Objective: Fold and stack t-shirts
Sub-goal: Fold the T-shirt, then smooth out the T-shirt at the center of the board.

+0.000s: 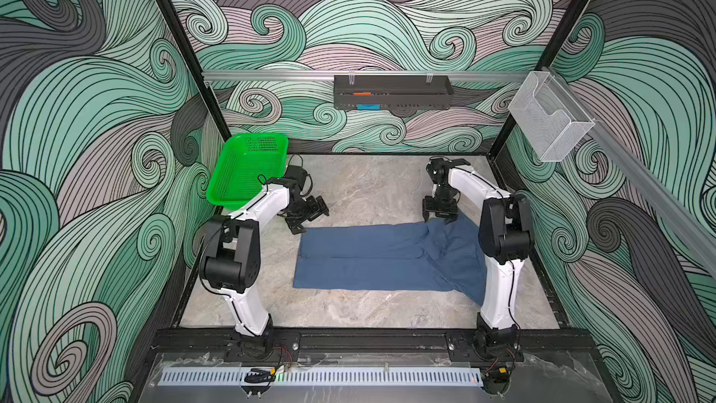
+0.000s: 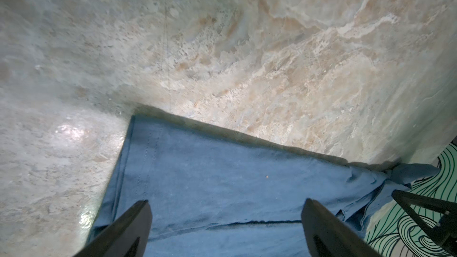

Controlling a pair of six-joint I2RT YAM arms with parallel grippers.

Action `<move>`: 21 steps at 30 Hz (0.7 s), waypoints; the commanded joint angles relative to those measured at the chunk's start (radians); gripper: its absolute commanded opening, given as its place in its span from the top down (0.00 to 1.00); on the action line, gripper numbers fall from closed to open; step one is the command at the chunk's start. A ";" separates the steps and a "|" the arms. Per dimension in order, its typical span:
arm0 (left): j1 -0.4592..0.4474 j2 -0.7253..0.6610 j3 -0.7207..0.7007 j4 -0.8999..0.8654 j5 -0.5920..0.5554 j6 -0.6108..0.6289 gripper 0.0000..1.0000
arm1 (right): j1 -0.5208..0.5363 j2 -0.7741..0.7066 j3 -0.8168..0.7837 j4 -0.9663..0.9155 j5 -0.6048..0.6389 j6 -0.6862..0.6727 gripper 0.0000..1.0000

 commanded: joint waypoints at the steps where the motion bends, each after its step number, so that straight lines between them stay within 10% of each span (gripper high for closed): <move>1: 0.000 0.008 0.022 0.001 0.004 0.006 0.01 | 0.025 0.013 0.050 -0.039 0.105 -0.025 0.37; 9: 0.013 0.025 0.028 -0.002 0.011 0.021 0.01 | 0.034 0.061 0.090 -0.074 0.174 -0.033 0.68; 21: 0.030 0.041 0.016 0.007 0.027 0.026 0.01 | 0.124 0.089 0.118 -0.075 0.235 -0.054 0.61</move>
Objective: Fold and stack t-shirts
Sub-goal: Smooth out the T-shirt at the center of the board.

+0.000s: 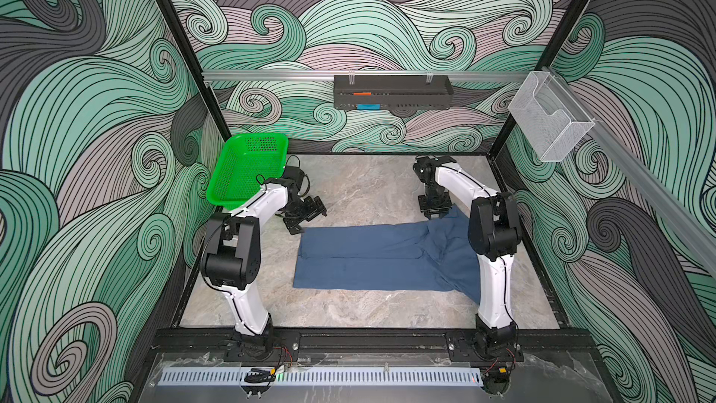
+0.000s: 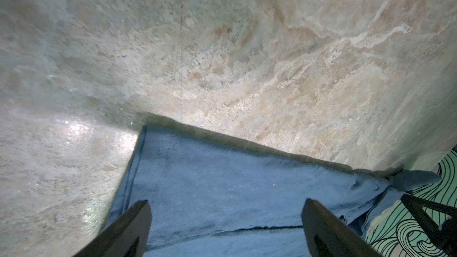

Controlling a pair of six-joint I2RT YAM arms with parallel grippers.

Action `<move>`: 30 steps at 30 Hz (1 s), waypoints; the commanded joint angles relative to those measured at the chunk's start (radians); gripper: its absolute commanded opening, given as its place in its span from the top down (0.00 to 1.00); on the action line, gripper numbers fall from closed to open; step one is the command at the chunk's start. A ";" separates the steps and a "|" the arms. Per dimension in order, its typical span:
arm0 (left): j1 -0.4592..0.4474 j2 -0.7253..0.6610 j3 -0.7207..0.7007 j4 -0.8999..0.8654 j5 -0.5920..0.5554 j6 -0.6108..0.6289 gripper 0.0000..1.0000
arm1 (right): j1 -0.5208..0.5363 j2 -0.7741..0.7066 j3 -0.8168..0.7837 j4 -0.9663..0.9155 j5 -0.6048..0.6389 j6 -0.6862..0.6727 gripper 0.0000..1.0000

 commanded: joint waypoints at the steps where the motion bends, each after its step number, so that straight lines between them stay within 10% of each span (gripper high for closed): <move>1: 0.005 0.016 0.014 0.003 0.019 0.016 0.01 | 0.041 0.030 0.014 -0.016 0.052 -0.013 0.60; 13: 0.019 0.013 -0.003 0.005 0.025 0.017 0.01 | 0.051 0.087 0.000 -0.024 0.162 -0.028 0.60; 19: 0.027 0.010 -0.006 0.008 0.030 0.017 0.01 | 0.039 0.078 0.000 -0.030 0.190 -0.016 1.00; 30: 0.035 0.007 -0.012 0.016 0.045 0.014 0.01 | 0.008 -0.049 -0.089 -0.035 0.197 0.020 1.00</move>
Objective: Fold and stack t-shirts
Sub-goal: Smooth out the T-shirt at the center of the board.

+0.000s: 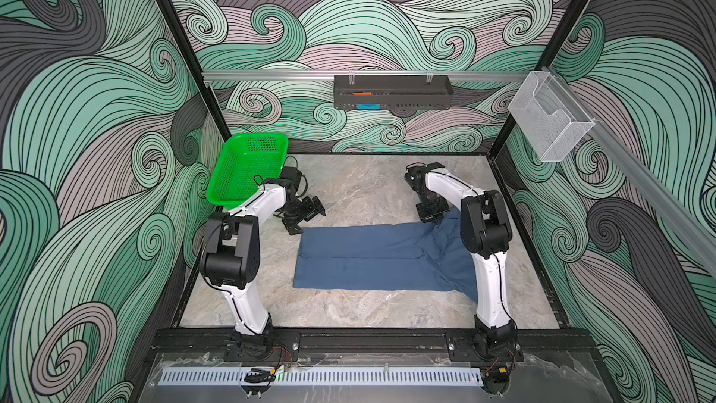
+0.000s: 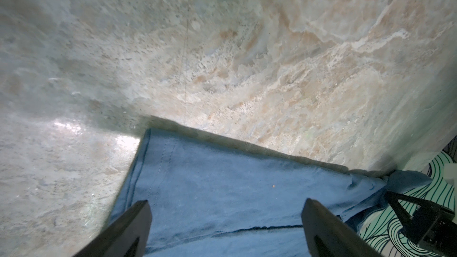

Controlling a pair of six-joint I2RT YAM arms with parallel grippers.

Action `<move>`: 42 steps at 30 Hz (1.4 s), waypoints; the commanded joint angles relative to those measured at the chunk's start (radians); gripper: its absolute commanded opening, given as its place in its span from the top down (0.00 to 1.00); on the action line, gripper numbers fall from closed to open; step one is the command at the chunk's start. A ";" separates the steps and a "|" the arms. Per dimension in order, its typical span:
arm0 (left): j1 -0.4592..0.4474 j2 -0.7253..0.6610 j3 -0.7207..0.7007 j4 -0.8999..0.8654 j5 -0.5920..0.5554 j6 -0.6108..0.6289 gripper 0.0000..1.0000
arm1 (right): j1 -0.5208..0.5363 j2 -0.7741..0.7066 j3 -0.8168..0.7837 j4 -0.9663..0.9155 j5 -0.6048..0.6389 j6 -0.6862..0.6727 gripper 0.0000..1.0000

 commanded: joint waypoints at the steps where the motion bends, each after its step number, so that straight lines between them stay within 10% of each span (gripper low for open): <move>1: 0.008 0.003 -0.006 0.007 0.022 0.013 0.01 | -0.017 -0.107 -0.042 -0.025 0.018 0.039 1.00; 15: 0.007 0.030 -0.003 0.032 0.060 0.019 0.01 | -0.076 -0.361 -0.296 -0.024 -0.252 0.125 1.00; 42: 0.007 0.072 0.040 0.015 0.076 0.026 0.01 | -0.199 -0.761 -0.518 -0.098 -0.303 0.124 1.00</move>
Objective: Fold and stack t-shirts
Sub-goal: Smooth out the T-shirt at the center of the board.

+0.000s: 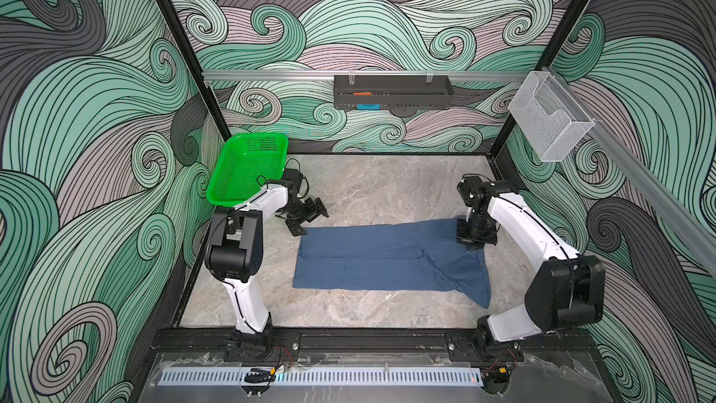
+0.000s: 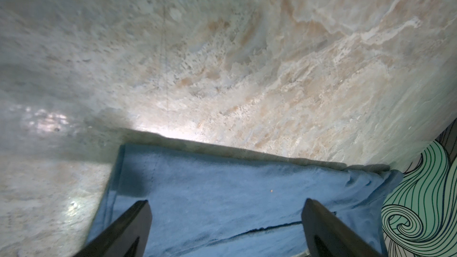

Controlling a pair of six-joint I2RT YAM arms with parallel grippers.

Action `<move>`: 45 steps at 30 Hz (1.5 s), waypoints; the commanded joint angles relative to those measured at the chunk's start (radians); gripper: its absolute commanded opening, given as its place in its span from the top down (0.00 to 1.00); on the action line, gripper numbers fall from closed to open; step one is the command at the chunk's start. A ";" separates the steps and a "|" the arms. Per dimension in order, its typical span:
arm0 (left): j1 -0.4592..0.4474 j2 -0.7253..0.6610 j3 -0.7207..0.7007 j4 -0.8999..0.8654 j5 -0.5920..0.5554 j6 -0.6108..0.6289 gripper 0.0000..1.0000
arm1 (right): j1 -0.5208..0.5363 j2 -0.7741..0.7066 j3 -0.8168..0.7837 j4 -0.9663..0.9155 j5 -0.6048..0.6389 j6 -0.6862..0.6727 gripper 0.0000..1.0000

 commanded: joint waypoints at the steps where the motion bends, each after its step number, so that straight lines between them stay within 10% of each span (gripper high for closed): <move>1: 0.004 0.013 0.032 -0.013 0.012 0.010 0.01 | -0.009 -0.053 -0.012 -0.041 -0.016 -0.003 1.00; 15: 0.003 0.025 0.042 -0.014 0.021 0.016 0.01 | -0.015 -0.069 -0.082 -0.080 -0.119 0.047 1.00; 17: 0.003 0.024 0.042 -0.012 0.021 0.015 0.01 | -0.015 -0.072 -0.094 -0.091 -0.124 0.069 0.73; 19: 0.003 0.024 0.042 -0.011 0.024 0.015 0.01 | -0.014 -0.076 -0.084 -0.106 -0.131 0.089 0.03; 20: 0.004 0.024 0.042 -0.011 0.025 0.015 0.01 | -0.013 -0.079 -0.078 -0.107 -0.133 0.096 0.01; 30: 0.004 0.025 0.048 -0.009 0.029 0.013 0.01 | 0.111 -0.020 -0.112 0.041 -0.290 0.094 0.01; 45: 0.005 0.027 0.066 -0.024 0.030 0.010 0.01 | 0.442 0.346 0.064 0.050 0.051 0.014 0.42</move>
